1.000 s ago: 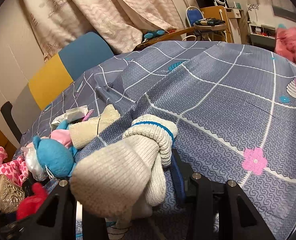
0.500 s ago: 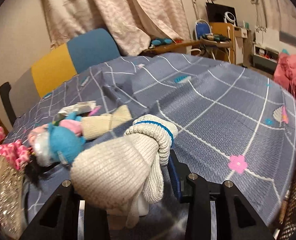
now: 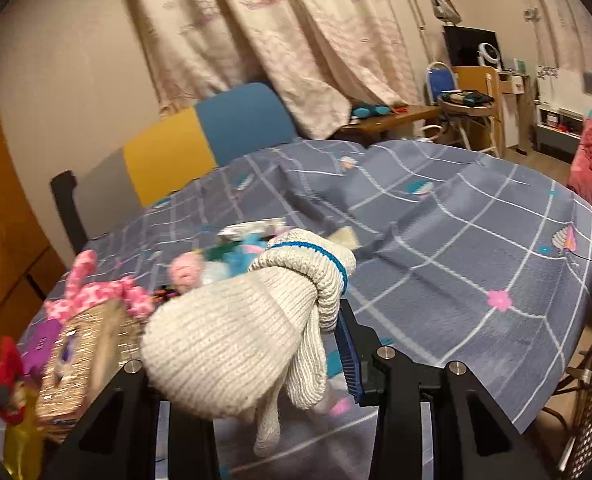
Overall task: Organize soft objects
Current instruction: 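Carry the red plush into the gold tray and open the left tool while the right tool carries the mitten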
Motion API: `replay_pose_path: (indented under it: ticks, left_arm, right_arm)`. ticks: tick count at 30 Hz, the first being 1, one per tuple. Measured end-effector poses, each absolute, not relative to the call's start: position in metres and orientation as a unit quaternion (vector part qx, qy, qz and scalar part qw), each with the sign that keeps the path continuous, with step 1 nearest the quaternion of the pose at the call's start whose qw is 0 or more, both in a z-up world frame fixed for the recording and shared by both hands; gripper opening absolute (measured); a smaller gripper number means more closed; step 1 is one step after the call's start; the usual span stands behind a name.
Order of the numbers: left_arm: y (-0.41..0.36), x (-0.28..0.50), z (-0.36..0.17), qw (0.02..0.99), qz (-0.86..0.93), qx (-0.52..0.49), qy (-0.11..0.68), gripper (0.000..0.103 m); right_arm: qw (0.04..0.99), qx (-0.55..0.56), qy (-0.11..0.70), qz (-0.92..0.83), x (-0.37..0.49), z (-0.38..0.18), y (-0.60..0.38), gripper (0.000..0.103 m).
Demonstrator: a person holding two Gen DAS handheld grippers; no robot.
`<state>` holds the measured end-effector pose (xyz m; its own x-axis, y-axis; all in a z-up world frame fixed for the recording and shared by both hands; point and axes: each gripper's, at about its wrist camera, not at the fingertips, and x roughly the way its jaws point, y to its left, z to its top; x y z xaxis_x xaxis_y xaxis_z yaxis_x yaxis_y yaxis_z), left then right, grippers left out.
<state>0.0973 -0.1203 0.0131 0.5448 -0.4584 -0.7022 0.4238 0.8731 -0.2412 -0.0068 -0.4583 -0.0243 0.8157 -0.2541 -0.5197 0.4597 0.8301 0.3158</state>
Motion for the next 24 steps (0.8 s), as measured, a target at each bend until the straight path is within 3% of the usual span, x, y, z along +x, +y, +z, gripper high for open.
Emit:
replay_pose_path:
  ticks: [15, 24]
  left_arm:
    - [0.041, 0.163, -0.045, 0.888, -0.047, -0.025, 0.457, 0.029]
    - [0.080, 0.191, -0.063, 0.886, -0.004, -0.020, 0.463, 0.029]
  right_arm:
    - [0.956, 0.176, 0.231, -0.030, 0.013, 0.030, -0.314, 0.040]
    - [0.948, 0.148, 0.271, 0.073, 0.041, 0.031, -0.221, 0.040]
